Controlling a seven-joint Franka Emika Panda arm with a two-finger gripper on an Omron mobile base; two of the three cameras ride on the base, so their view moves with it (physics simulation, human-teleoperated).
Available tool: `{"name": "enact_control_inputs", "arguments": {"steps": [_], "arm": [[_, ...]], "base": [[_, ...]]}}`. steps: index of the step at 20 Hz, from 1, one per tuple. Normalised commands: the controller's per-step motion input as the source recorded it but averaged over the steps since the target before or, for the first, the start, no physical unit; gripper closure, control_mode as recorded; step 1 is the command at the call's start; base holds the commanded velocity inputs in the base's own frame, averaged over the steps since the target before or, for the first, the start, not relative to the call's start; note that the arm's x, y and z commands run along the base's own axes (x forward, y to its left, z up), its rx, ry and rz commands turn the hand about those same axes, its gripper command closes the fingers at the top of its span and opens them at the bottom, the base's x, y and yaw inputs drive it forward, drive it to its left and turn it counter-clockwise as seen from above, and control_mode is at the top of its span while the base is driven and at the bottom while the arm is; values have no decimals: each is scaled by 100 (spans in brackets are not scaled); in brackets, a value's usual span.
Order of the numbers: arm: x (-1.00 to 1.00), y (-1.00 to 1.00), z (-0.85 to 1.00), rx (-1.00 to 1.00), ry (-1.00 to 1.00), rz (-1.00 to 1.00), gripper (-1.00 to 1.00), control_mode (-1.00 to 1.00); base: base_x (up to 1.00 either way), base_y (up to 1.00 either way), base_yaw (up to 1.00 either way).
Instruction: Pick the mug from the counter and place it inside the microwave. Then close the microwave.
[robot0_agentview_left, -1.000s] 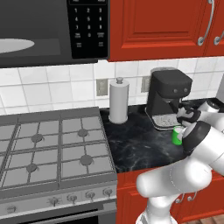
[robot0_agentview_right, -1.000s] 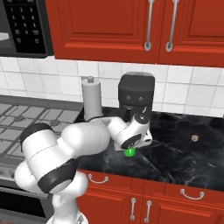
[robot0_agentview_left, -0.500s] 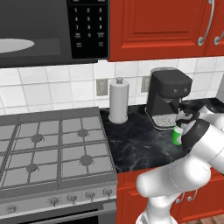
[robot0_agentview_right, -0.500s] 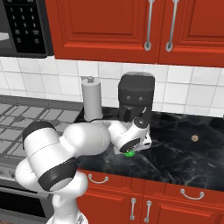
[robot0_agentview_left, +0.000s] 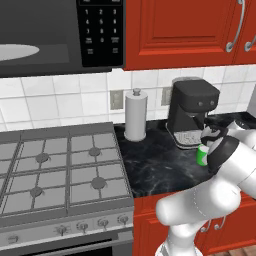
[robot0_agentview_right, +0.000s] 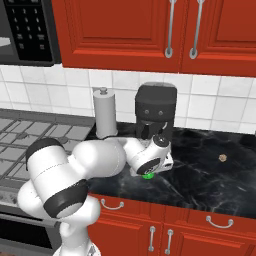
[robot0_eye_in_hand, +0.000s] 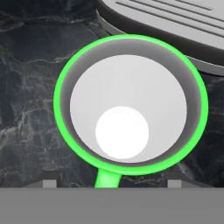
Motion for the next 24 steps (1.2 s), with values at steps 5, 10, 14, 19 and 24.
{"name": "enact_control_inputs", "arguments": {"steps": [5, 10, 14, 19, 24], "arm": [[0, 0, 0, 0, 0, 0, 100, -100], [0, 0, 0, 0, 0, 0, 100, -100], [0, 13, 10, 0, -2, -8, 100, -100], [0, 34, 41, -1, -7, -15, 100, -100], [-1, 39, 61, 0, -5, -20, 100, -100]], "base": [[0, 0, 0], [0, 0, 0], [0, 0, 0], [0, 0, 0], [0, 0, 0]]}}
